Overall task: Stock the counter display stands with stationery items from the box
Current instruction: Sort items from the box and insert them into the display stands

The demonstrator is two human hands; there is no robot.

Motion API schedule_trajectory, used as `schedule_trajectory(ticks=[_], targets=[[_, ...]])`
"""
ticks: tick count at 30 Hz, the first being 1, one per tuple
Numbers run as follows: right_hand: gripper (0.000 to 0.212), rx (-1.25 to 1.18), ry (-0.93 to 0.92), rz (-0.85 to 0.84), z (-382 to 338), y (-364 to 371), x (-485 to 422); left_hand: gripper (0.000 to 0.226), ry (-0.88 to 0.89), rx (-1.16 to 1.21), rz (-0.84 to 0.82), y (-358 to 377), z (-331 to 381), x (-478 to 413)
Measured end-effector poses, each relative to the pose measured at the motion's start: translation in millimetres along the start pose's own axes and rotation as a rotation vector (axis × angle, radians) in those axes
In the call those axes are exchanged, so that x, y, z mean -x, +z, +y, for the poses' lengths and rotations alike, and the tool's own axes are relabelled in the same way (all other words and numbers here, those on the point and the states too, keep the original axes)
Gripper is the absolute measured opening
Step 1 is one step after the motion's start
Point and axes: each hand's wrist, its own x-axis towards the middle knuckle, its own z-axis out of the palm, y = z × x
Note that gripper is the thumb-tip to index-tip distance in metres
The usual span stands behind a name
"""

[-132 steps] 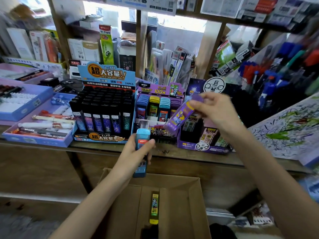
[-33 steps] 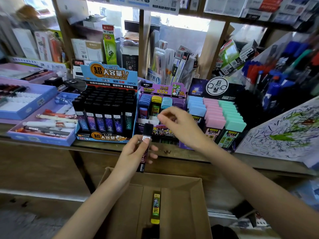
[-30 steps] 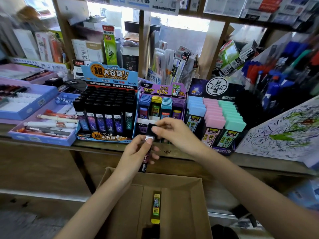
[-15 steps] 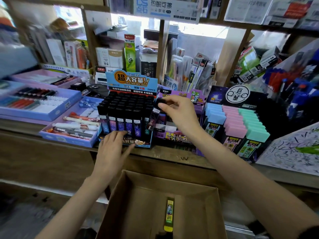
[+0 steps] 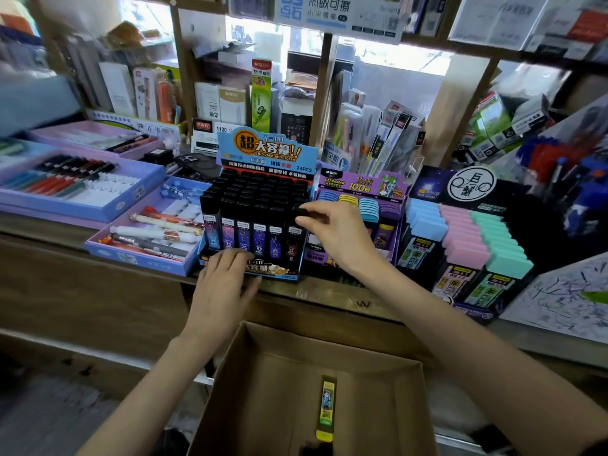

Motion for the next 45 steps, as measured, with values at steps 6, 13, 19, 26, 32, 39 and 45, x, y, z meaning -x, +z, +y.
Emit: schedule_trajectory(ticks=[6,13,19,26,32,39,45], targets=[[0.028,0.192,-0.002,0.002,-1.3,9.4,-5.6,0.039,0.012,0.003,-0.03,-1.5,-1.5,0.1],[0.034,0.465,-0.065,-0.02,3.6,2.1,14.5,0.031,0.161,0.143,0.068,-8.9,11.4,28.9],[0.023,0.302,-0.05,-0.248,43.4,5.9,99.1,0.029,0.135,0.289,-0.568,33.6,-3.8,92.6],[0.019,0.286,0.438,-0.664,123.8,56.8,229.7,0.041,-0.119,0.315,-1.081,83.5,-24.1,155.6],[0.047,0.072,0.809,-0.69,152.4,116.7,305.6,0.042,-0.126,0.207,-1.344,104.6,-37.4,194.2],[0.063,0.109,0.924,-0.473,140.8,156.0,311.2,0.024,-0.098,0.15,-1.36,117.7,-39.4,203.2],[0.061,0.264,0.987,-0.584,129.2,170.1,310.1,0.03,-0.18,0.19,-1.311,121.6,-46.4,206.7]])
